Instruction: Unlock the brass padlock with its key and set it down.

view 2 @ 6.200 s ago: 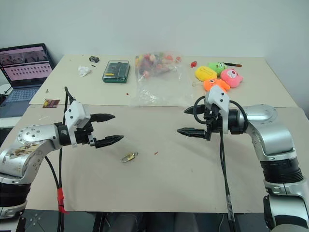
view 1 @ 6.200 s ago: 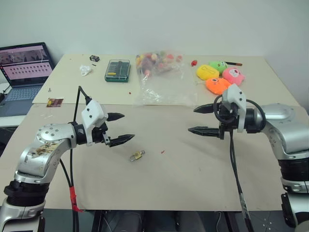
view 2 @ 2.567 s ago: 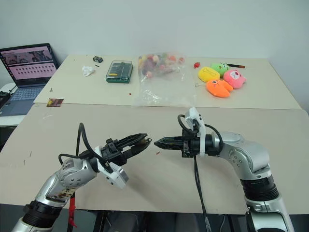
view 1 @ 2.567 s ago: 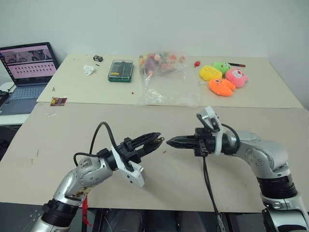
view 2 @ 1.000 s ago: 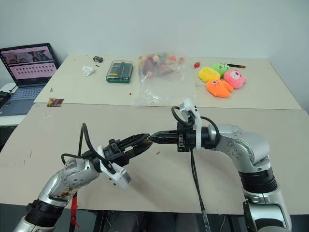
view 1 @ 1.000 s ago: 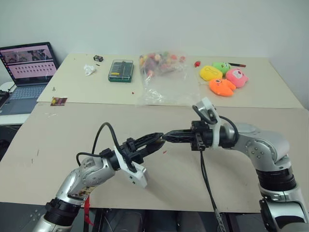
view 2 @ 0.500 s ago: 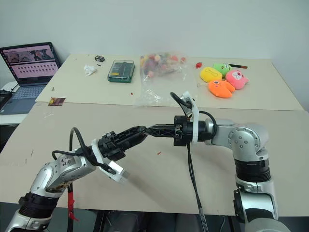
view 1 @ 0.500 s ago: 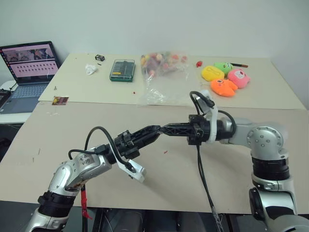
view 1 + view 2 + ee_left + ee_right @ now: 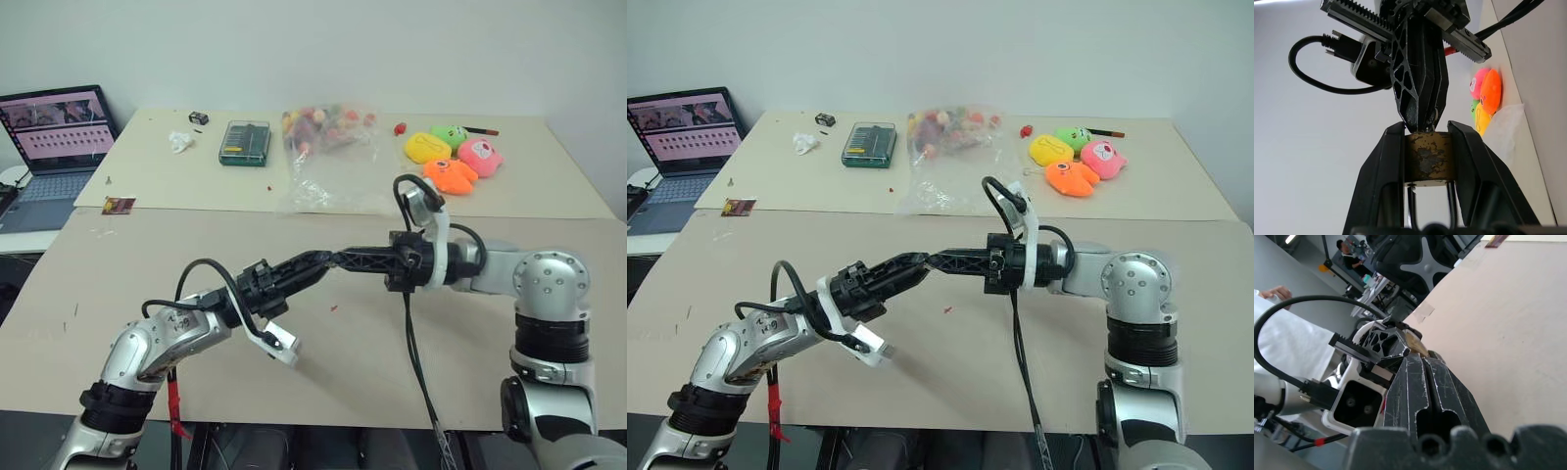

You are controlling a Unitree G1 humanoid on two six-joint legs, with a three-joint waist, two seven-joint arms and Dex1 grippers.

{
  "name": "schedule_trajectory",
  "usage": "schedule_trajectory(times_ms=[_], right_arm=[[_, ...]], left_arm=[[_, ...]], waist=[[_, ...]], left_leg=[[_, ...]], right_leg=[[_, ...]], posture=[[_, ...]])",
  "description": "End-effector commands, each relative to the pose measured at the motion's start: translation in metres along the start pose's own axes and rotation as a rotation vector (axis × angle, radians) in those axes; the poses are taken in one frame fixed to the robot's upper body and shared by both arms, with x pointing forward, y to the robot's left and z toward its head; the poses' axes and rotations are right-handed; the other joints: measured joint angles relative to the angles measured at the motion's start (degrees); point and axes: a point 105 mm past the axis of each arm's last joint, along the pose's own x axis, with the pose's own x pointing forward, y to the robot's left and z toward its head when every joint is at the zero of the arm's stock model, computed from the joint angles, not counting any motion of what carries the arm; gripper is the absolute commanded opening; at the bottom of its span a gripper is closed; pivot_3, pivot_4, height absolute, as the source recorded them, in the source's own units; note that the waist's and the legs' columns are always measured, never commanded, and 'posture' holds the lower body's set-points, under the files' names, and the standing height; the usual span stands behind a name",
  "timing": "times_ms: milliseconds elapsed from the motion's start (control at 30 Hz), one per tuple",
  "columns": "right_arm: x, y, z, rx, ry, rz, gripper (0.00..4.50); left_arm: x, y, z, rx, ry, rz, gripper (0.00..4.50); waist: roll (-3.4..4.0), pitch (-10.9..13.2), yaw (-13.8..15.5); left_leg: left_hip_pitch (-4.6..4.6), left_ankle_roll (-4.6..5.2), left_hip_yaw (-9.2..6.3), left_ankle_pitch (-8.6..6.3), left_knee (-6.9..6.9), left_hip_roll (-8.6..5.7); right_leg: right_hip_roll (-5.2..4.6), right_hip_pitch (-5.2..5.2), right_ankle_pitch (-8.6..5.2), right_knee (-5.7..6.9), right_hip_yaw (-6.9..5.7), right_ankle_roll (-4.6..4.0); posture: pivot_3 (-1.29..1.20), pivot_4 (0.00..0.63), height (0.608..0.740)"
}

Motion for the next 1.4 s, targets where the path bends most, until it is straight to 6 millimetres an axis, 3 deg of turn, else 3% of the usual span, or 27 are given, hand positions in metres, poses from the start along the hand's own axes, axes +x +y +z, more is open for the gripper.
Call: schedule_trajectory(times_ms=[33,200,367,600,733,900,1067,1267,1400], right_arm=[[0.007,0.007,0.002,0.023,0.005,0.037,0.02],[0.008,0.009,0.003,0.004,0.016,0.029,0.02],[0.007,0.02,-0.013,-0.234,0.12,0.012,0.02],[0.0,0.03,-0.02,-0.365,0.178,0.095,0.02],[-0.004,0.034,-0.021,-0.384,0.181,0.129,1.15],[-0.005,0.033,-0.021,-0.402,0.174,0.119,2.91],[-0.007,0.03,-0.017,-0.387,0.156,0.102,2.91],[-0.003,0.011,-0.004,-0.404,0.115,0.003,2.91],[-0.009,-0.001,-0.006,-0.439,0.158,-0.055,2.91]], left_arm=[[0.009,0.024,0.015,0.058,-0.091,0.116,0.84],[0.008,0.022,0.008,-0.021,-0.049,0.112,0.84],[0.008,0.007,-0.002,-0.296,0.049,0.069,0.84],[0.006,-0.001,-0.002,-0.455,0.074,0.037,0.84],[0.005,-0.005,-0.002,-0.49,0.076,0.03,0.84],[0.004,-0.01,-0.001,-0.507,0.076,0.029,0.84],[0.002,-0.013,-0.001,-0.523,0.079,0.029,0.84],[0.003,-0.016,0.001,-0.547,0.077,0.037,0.84],[0.001,-0.019,0.003,-0.551,0.076,0.036,0.84]], waist=[[0.0,0.0,-0.01],[0.0,0.0,-0.04],[0.01,0.0,-0.06],[0.01,-0.01,-0.23],[0.0,-0.01,-0.25],[0.0,-0.01,-0.01],[0.0,-0.01,0.03],[0.0,-0.01,-0.02],[0.0,-0.01,0.03]], left_leg=[[0.0,0.0,0.0,0.0,0.0,0.0],[0.0,0.01,0.0,0.0,-0.01,0.0],[-0.03,0.02,0.0,-0.01,0.01,-0.01],[0.0,0.02,0.05,-0.01,0.07,0.01],[0.04,0.03,0.05,-0.02,0.06,0.02],[0.03,0.03,0.06,-0.01,0.06,0.01],[0.03,0.03,0.06,-0.01,0.06,0.01],[0.04,0.03,0.06,-0.01,0.06,0.02],[0.03,0.02,0.06,-0.01,0.06,0.0]], right_leg=[[0.0,0.0,0.0,0.0,0.0,0.0],[0.0,-0.01,0.0,0.01,0.0,0.0],[0.0,-0.05,0.0,0.02,-0.02,0.01],[0.0,0.01,-0.01,0.01,-0.04,0.02],[0.0,0.04,-0.01,0.0,-0.04,0.02],[0.0,0.04,-0.01,-0.03,-0.03,0.01],[0.0,0.04,-0.01,-0.03,-0.03,0.01],[0.0,0.04,-0.01,-0.03,-0.02,0.01],[0.0,0.03,-0.01,-0.03,-0.02,0.01]], posture=[[0.0,0.15,0.74],[0.0,0.15,0.74],[0.0,0.15,0.74],[0.0,0.15,0.74],[0.0,0.15,0.74],[0.0,0.15,0.74],[0.0,0.15,0.74],[0.0,0.15,0.74],[0.0,0.15,0.74]])
